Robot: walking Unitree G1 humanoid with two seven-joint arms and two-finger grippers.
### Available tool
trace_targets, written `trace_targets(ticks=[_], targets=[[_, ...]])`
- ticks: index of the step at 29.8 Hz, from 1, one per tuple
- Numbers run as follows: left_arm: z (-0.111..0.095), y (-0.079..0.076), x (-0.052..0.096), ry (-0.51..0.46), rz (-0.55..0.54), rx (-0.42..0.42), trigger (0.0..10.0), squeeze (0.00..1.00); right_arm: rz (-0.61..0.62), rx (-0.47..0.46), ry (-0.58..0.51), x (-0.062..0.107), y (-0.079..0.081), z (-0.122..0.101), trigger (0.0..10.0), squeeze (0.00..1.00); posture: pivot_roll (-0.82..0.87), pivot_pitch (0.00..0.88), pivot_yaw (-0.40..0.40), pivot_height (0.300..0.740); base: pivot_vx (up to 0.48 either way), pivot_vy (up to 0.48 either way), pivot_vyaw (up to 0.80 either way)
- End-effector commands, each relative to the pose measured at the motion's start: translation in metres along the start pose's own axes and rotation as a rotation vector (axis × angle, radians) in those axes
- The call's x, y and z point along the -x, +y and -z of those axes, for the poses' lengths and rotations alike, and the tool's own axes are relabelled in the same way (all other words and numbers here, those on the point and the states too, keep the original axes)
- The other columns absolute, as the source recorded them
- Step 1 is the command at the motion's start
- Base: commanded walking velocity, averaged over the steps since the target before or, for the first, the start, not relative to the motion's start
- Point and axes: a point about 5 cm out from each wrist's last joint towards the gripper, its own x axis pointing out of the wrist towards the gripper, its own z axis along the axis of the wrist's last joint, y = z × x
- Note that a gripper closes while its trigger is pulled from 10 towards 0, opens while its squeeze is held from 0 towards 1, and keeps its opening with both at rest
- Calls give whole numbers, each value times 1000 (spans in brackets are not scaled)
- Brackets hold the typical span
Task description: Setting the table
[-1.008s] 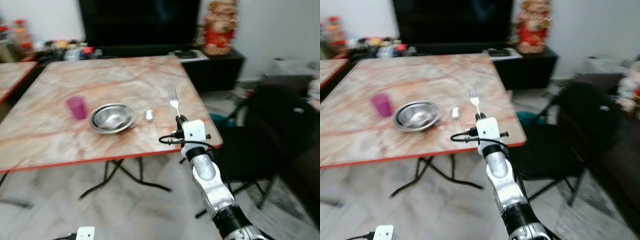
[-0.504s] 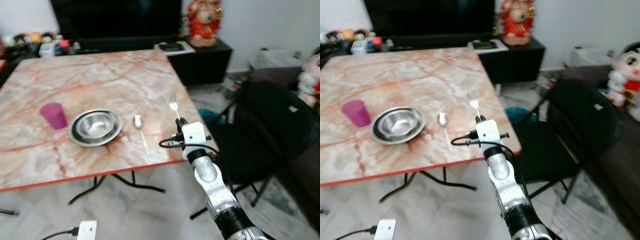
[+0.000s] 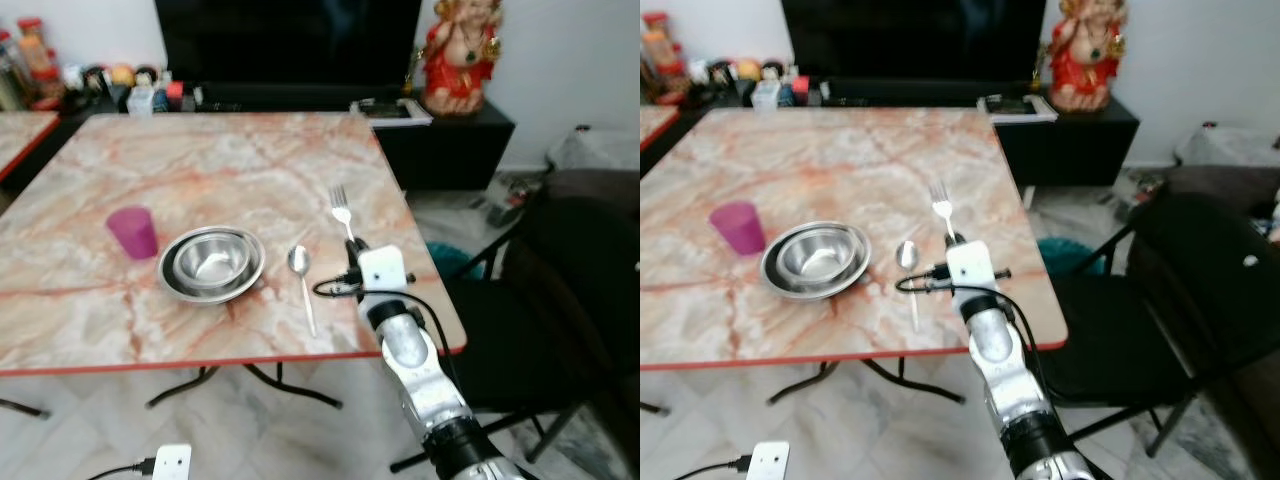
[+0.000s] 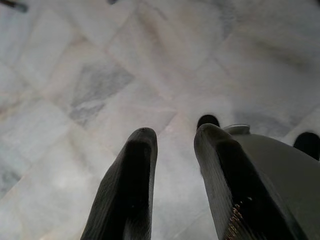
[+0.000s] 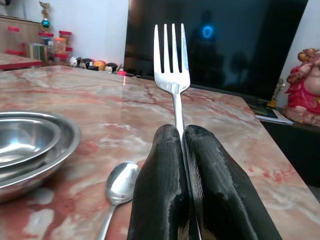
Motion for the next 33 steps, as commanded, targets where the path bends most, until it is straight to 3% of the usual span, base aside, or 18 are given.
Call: trace_targets(ticks=[1, 6, 13, 25, 33], targets=[[1, -1, 0, 3, 1, -5, 10000, 0, 8, 3, -7, -1, -3, -2, 10000, 0, -62, 0, -13, 740, 0, 0, 0], [1, -1, 0, 3, -5, -4, 10000, 0, -18, 43, -4, 3, 1, 1, 10000, 0, -62, 0, -14, 740, 0, 0, 0], [2, 0, 0, 8, -7, -4, 10000, 0, -2, 14, 42, 10, -1, 11, 10000, 0, -65, 0, -14, 740, 0, 0, 76], [2, -2, 0, 9, -4, -4, 10000, 0, 37, 5, 61, 7, -6, 12, 10000, 0, -65, 0, -15, 740, 0, 0, 0], [1, -1, 0, 10, -7, -1, 10000, 0, 46, -14, 67, 6, -6, 12, 10000, 0, -65, 0, -15, 740, 267, 0, 0]])
